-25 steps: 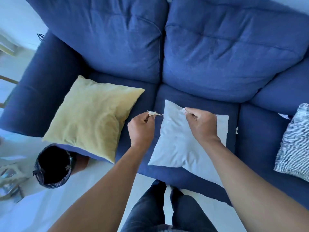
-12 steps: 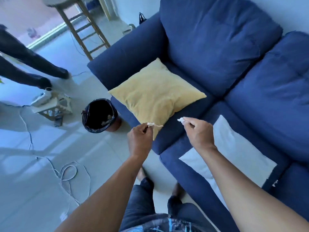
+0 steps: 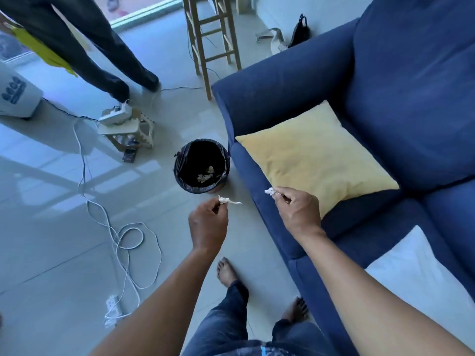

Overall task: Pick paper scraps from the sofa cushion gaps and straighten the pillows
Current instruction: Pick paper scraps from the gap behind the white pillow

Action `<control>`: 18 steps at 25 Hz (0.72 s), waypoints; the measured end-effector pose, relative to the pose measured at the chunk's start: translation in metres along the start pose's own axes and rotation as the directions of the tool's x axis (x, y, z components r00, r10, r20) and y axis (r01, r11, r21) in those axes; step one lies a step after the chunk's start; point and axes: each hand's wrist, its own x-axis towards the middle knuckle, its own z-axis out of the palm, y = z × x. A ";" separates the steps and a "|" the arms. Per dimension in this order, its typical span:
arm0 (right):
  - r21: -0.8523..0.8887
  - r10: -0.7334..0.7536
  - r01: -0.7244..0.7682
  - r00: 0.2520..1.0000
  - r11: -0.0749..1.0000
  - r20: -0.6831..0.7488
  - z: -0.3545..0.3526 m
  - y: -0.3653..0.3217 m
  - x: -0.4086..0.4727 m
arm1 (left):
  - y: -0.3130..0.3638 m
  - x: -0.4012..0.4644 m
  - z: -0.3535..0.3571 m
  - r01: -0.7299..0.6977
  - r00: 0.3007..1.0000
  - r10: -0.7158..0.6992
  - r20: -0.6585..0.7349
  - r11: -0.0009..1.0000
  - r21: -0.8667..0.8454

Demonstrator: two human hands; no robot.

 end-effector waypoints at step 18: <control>-0.072 -0.066 0.083 0.977 0.994 0.204 0.185 -0.085 0.210 | -0.073 0.220 -0.019 0.253 0.961 -0.258 -0.103 0.966 -0.058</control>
